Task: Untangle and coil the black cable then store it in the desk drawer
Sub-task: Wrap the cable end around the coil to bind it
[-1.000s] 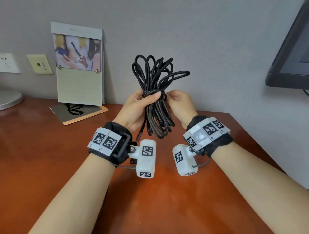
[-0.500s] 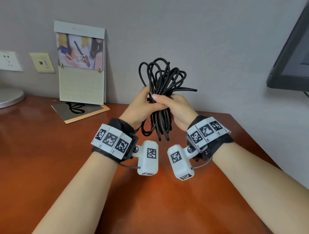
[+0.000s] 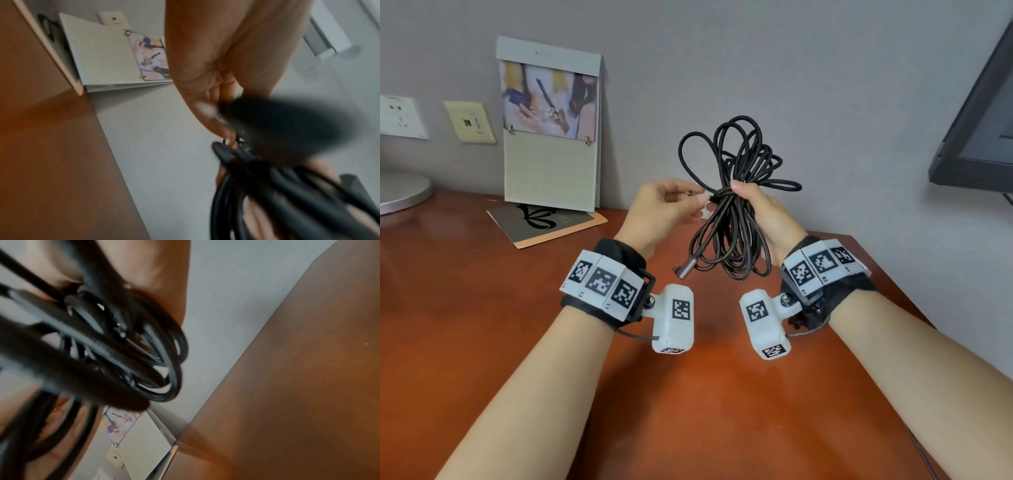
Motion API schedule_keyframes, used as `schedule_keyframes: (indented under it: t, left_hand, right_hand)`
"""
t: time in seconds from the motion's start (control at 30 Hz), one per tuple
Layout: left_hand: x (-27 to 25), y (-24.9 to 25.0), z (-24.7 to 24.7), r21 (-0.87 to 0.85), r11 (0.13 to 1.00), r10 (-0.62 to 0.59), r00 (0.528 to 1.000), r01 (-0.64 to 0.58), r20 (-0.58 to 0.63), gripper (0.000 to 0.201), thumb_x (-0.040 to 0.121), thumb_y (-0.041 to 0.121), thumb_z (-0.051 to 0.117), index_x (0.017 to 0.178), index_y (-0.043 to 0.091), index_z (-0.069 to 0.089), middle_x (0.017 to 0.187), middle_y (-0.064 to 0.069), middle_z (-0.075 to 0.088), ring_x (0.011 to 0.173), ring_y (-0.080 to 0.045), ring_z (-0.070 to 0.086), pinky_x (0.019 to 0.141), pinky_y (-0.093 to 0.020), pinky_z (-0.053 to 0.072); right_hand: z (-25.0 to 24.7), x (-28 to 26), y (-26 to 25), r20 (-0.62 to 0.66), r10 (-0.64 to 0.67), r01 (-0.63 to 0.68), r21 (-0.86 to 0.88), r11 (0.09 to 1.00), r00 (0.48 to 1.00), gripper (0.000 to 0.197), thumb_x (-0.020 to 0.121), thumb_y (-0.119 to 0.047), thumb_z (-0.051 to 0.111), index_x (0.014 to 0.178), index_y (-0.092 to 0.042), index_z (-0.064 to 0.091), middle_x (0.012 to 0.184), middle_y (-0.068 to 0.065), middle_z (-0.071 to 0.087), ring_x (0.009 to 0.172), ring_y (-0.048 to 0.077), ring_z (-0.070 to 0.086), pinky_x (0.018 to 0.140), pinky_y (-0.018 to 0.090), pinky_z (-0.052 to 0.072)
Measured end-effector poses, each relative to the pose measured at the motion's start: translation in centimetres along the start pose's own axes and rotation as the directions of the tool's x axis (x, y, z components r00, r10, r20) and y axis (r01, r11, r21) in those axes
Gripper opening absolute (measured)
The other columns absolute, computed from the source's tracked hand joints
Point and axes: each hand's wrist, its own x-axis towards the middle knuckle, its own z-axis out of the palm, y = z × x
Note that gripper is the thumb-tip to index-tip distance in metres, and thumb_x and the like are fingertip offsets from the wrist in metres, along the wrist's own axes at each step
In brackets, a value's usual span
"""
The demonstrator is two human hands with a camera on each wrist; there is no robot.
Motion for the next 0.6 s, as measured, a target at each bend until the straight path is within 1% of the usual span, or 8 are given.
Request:
schedule_keyframes:
  t: [0.1, 0.17, 0.23, 0.27, 0.33, 0.43, 0.5, 0.6]
  left_hand:
    - [-0.1, -0.5, 0.6, 0.048, 0.998, 0.047, 0.997, -0.044, -0.068, 0.012, 0.088, 0.002, 0.061, 0.097, -0.005, 0.063, 0.069, -0.007, 0.064, 0.052, -0.002, 0.059, 0.057, -0.014, 0.052]
    - [0.0, -0.7, 0.7, 0.033, 0.998, 0.048, 0.993, -0.044, -0.105, 0.012, 0.089, 0.002, 0.06, 0.097, -0.006, 0.063, 0.068, -0.007, 0.061, 0.05, 0.0, 0.058, 0.056, -0.013, 0.051]
    - [0.2, -0.7, 0.5, 0.016, 0.999, 0.033, 0.992, -0.032, -0.121, 0.008, 0.089, 0.002, 0.059, 0.093, -0.004, 0.062, 0.068, -0.007, 0.06, 0.049, 0.0, 0.057, 0.056, -0.013, 0.05]
    - [0.3, -0.7, 0.1, 0.004, 1.0, 0.023, 0.991, -0.022, -0.13, 0.005, 0.09, 0.002, 0.059, 0.09, -0.002, 0.063, 0.068, -0.007, 0.059, 0.049, 0.0, 0.057, 0.056, -0.013, 0.05]
    - [0.5, -0.6, -0.8, -0.021, 1.0, 0.001, 0.989, -0.005, -0.15, 0.007, 0.09, 0.002, 0.059, 0.084, 0.003, 0.063, 0.068, -0.007, 0.059, 0.05, -0.001, 0.057, 0.056, -0.013, 0.05]
    - [0.4, -0.6, -0.8, -0.004, 1.0, 0.007, 0.986, -0.008, -0.167, 0.01, 0.09, 0.002, 0.059, 0.081, 0.006, 0.062, 0.067, -0.006, 0.058, 0.05, -0.001, 0.056, 0.055, -0.014, 0.049]
    - [0.2, -0.5, 0.2, 0.024, 0.999, 0.026, 0.981, -0.022, -0.191, 0.007, 0.09, 0.003, 0.06, 0.083, 0.005, 0.062, 0.067, -0.005, 0.058, 0.049, 0.0, 0.056, 0.054, -0.013, 0.049]
    - [-0.1, 0.0, 1.4, 0.048, 0.997, 0.072, 0.974, -0.063, -0.214, 0.002, 0.089, 0.005, 0.062, 0.087, 0.004, 0.062, 0.067, -0.004, 0.06, 0.05, 0.001, 0.057, 0.055, -0.012, 0.049]
  right_hand:
    - [0.4, -0.1, 0.1, 0.002, -0.007, 0.007, -0.023, 1.0, 1.0, 0.034, 0.091, -0.033, 0.055, 0.101, -0.003, 0.066, 0.094, 0.015, 0.071, 0.08, 0.023, 0.068, 0.075, 0.032, 0.055]
    - [0.5, 0.0, 0.1, -0.037, -0.021, 0.02, -0.026, 0.999, 0.999, 0.04, 0.089, -0.033, 0.057, 0.109, 0.002, 0.064, 0.096, 0.017, 0.07, 0.08, 0.025, 0.068, 0.075, 0.033, 0.055]
    - [0.5, 0.2, -0.1, -0.079, -0.024, 0.023, -0.012, 1.0, 0.997, 0.043, 0.088, -0.035, 0.059, 0.108, 0.002, 0.064, 0.094, 0.018, 0.069, 0.079, 0.027, 0.067, 0.077, 0.037, 0.055]
    - [0.3, 0.3, -0.2, -0.09, -0.024, 0.025, 0.003, 1.0, 0.996, 0.04, 0.087, -0.035, 0.059, 0.104, 0.001, 0.065, 0.089, 0.016, 0.069, 0.075, 0.025, 0.066, 0.075, 0.037, 0.054]
    - [-0.1, 0.3, -0.3, -0.107, -0.027, 0.029, 0.014, 0.999, 0.994, 0.029, 0.088, -0.034, 0.057, 0.092, -0.005, 0.065, 0.075, 0.009, 0.067, 0.062, 0.02, 0.063, 0.062, 0.031, 0.053]
    - [-0.4, 0.3, 0.0, -0.069, -0.022, 0.021, -0.024, 1.0, 0.997, 0.024, 0.09, -0.03, 0.056, 0.086, -0.007, 0.062, 0.068, 0.005, 0.063, 0.055, 0.016, 0.06, 0.053, 0.025, 0.049]
    - [-0.1, 0.5, 0.3, -0.049, -0.046, 0.043, -0.062, 0.997, 0.998, 0.019, 0.091, -0.026, 0.055, 0.085, -0.008, 0.059, 0.069, 0.005, 0.062, 0.057, 0.015, 0.06, 0.057, 0.026, 0.05]
    - [0.4, 1.0, 0.4, -0.131, -0.098, 0.089, -0.077, 0.993, 0.986, 0.019, 0.089, -0.025, 0.058, 0.089, -0.005, 0.059, 0.074, 0.008, 0.063, 0.063, 0.019, 0.061, 0.062, 0.03, 0.051]
